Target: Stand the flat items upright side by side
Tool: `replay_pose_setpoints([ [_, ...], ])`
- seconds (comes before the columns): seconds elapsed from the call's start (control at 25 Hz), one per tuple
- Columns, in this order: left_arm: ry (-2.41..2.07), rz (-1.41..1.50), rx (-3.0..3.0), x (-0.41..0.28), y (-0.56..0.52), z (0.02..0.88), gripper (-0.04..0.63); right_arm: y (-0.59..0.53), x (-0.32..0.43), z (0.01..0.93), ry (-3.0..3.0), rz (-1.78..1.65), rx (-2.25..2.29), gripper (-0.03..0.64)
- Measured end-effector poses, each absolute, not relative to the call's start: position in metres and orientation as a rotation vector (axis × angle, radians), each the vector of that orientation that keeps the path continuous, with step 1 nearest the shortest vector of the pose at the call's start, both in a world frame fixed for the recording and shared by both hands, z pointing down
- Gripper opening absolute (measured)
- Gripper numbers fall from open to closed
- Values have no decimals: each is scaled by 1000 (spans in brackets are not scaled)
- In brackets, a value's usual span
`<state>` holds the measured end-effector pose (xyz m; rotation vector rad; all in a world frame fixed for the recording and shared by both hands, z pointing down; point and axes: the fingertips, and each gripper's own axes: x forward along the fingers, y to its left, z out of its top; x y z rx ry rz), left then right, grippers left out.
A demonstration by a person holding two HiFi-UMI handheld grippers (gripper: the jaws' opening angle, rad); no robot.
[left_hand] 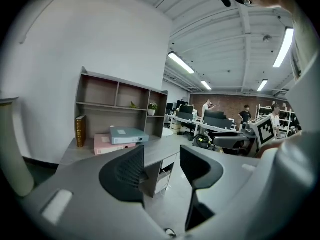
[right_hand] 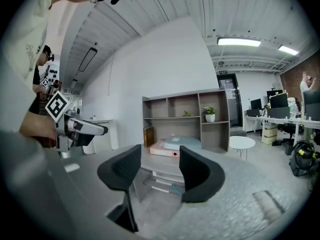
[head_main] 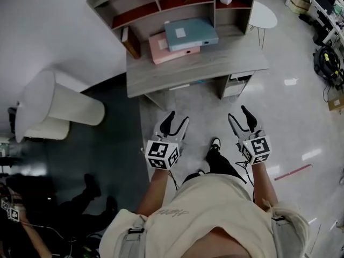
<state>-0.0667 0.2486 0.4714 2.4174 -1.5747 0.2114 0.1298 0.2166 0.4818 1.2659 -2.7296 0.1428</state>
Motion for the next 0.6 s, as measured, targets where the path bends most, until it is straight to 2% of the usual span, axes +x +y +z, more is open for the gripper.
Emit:
replay_pose_setpoints([
  [0.28, -1571, 198, 2457, -48, 181, 439, 242, 158, 142, 489, -2757, 259, 1263, 242],
  [0.6, -1695, 183, 2334, -69, 147, 442, 236, 86, 136, 486, -2798, 239, 1180, 242],
])
